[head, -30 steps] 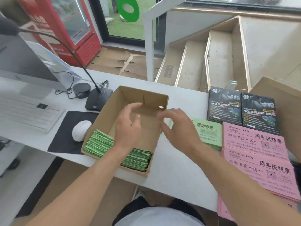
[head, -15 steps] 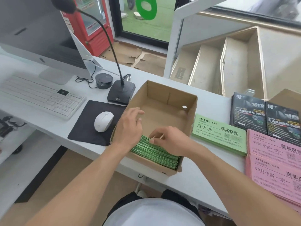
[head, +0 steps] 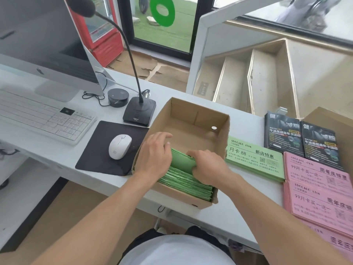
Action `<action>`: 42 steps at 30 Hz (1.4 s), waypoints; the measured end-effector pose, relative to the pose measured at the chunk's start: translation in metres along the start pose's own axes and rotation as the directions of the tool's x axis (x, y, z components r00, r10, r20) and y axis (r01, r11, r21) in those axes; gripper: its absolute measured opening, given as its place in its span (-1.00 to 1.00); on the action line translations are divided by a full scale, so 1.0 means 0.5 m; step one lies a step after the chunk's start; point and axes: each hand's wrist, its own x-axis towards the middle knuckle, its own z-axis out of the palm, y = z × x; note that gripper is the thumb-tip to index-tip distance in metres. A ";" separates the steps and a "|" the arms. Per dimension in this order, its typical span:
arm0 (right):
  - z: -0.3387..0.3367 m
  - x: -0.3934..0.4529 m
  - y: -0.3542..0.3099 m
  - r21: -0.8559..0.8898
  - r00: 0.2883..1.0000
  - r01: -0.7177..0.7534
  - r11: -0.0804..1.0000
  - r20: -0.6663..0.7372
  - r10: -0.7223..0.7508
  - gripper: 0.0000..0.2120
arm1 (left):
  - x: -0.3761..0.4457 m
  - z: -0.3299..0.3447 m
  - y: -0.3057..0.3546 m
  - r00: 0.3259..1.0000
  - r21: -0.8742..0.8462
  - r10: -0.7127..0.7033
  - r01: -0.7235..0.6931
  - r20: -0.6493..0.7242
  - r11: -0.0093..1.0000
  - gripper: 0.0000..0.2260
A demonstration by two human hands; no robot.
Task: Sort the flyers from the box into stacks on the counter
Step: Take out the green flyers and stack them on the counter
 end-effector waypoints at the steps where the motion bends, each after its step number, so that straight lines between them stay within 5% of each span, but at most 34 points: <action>1: -0.004 -0.006 0.000 -0.007 0.999 -0.003 1.000 -0.051 0.002 -0.45 | -0.001 -0.003 0.004 1.000 -0.034 0.000 0.000 -0.004 0.999 -0.67; 6: -0.056 -0.065 0.024 0.005 0.918 0.082 0.997 -0.391 -0.074 -0.67 | -0.029 -0.033 0.010 0.956 -0.289 0.113 -0.192 -0.269 0.938 -0.31; 8: -0.088 -0.098 0.044 0.042 0.901 0.120 0.992 -0.425 -0.091 -0.69 | -0.043 -0.050 0.020 0.966 -0.437 0.074 -0.179 -0.246 0.881 -0.21; 11: -0.132 -0.159 0.091 0.135 0.847 0.197 0.971 -0.522 -0.099 -0.67 | -0.036 -0.083 0.070 0.993 -0.519 0.064 -0.108 -0.102 0.848 -0.50; 15: -0.155 -0.236 0.188 0.157 0.812 0.154 0.975 -0.582 -0.035 -0.66 | -0.025 -0.074 0.152 0.959 -0.570 0.278 -0.202 0.048 0.796 -0.82; 22: -0.044 -0.309 0.322 0.213 0.549 0.264 0.941 -0.835 0.036 -0.62 | -0.109 0.118 0.236 0.735 -0.404 0.678 -0.627 -0.024 0.666 -0.57; 25: -0.002 -0.338 0.365 0.275 0.568 0.213 0.937 -0.816 0.110 -0.68 | -0.136 0.171 0.249 0.768 -0.431 0.641 -0.577 0.005 0.694 -0.57; 29: 0.030 -0.343 0.393 0.329 0.724 0.070 0.942 -0.666 0.179 -0.62 | -0.153 0.201 0.256 0.907 -0.417 0.397 -0.309 0.142 0.855 -0.47; 32: 0.051 -0.333 0.407 0.409 0.833 0.011 0.913 -0.508 0.217 -0.67 | -0.146 0.206 0.274 0.942 -0.336 0.256 -0.174 0.218 0.926 -0.55; 35: 0.066 -0.320 0.422 0.518 0.808 0.033 0.855 -0.517 0.282 -0.67 | -0.147 0.191 0.302 0.918 -0.229 0.293 -0.235 0.268 0.945 -0.71; 39: 0.038 -0.309 0.407 0.631 0.604 -0.026 0.775 -0.608 0.515 -0.57 | -0.168 0.177 0.356 0.838 -0.248 0.501 -0.450 0.217 0.858 -0.74; 41: 0.008 -0.308 0.387 0.791 0.636 -0.124 0.599 -0.400 0.660 -0.54 | -0.180 0.189 0.377 0.854 -0.375 0.474 -0.376 0.216 0.847 -0.73; 42: -0.003 -0.308 0.374 0.870 0.709 -0.127 0.477 -0.257 0.657 -0.64 | -0.185 0.196 0.386 0.871 -0.422 0.440 -0.322 0.219 0.848 -0.72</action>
